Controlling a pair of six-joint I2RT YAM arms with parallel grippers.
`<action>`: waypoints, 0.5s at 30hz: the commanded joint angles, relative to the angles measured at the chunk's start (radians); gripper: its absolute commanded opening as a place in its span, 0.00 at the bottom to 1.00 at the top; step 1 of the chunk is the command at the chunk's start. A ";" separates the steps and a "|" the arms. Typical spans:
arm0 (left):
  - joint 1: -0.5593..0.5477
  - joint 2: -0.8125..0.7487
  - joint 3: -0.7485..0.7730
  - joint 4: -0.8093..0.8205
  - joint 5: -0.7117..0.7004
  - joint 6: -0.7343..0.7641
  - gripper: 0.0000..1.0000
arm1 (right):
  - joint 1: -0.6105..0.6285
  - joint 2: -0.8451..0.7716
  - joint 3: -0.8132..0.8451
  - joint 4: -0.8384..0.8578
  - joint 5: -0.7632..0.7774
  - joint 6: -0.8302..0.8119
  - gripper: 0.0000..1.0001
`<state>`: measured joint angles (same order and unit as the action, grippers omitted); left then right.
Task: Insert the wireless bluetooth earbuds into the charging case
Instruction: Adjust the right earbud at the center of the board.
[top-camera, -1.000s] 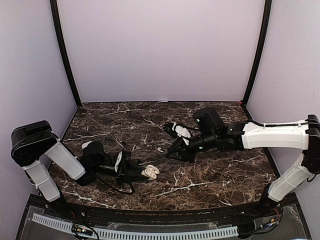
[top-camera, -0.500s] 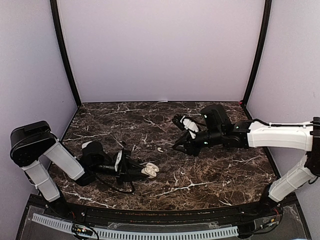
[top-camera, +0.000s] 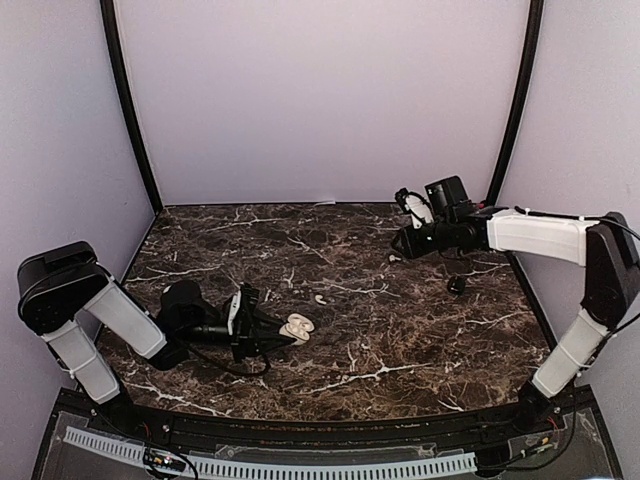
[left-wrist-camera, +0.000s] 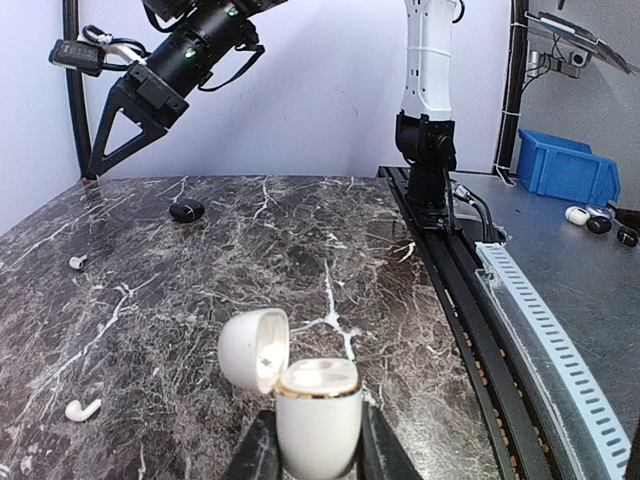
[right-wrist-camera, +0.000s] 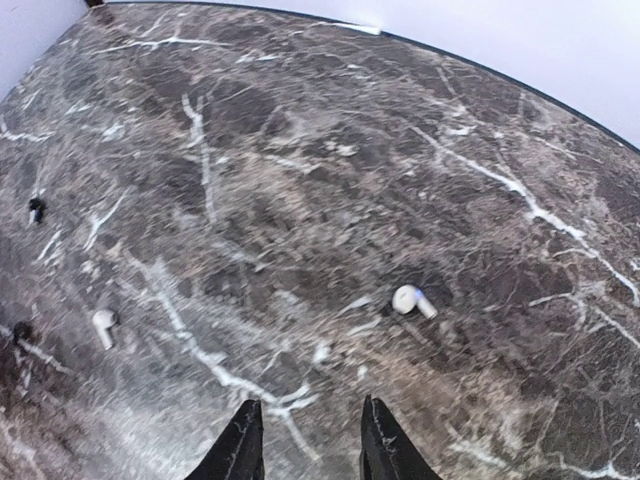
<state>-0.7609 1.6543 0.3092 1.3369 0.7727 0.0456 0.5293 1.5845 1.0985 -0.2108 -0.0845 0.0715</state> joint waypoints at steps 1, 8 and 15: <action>0.005 -0.028 -0.014 0.027 -0.001 -0.015 0.09 | -0.060 0.141 0.126 0.003 0.007 0.022 0.33; 0.006 -0.037 -0.018 0.019 -0.009 -0.002 0.09 | -0.072 0.371 0.345 -0.081 0.054 -0.008 0.34; 0.007 -0.029 -0.016 0.019 -0.002 0.002 0.09 | -0.076 0.477 0.464 -0.141 0.113 -0.060 0.33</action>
<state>-0.7593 1.6508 0.3019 1.3365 0.7650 0.0414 0.4557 2.0354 1.4948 -0.3111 -0.0166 0.0479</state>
